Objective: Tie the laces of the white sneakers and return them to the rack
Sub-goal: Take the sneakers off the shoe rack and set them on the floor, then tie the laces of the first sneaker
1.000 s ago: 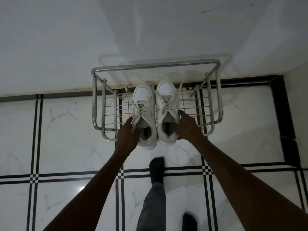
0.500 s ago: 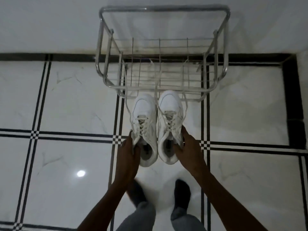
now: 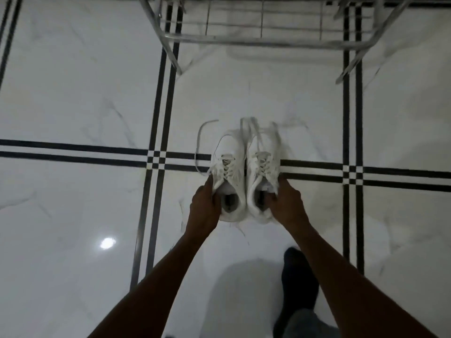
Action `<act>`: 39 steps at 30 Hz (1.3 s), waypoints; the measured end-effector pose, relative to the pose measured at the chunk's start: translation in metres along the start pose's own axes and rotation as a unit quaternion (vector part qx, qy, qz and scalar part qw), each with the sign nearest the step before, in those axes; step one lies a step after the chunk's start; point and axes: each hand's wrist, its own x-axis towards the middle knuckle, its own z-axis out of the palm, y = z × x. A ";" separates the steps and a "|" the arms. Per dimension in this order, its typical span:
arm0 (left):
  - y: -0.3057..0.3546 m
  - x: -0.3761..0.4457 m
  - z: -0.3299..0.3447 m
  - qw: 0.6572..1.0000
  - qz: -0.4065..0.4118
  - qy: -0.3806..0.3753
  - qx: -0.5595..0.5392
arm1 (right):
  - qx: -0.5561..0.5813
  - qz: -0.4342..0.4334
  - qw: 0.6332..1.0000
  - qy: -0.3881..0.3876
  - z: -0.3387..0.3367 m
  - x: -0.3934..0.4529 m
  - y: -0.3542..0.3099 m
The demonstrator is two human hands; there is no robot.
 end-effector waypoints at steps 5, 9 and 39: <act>-0.017 0.001 0.012 0.998 -0.034 0.032 -0.042 | -0.043 -0.056 0.991 0.116 0.014 -0.022 -0.001; -0.012 0.000 0.002 0.994 0.034 0.089 -0.056 | -0.095 -0.190 0.959 0.188 0.022 -0.037 -0.044; -0.033 0.046 -0.012 0.970 0.173 0.168 -0.037 | 0.010 -0.194 0.970 0.148 0.082 0.021 -0.072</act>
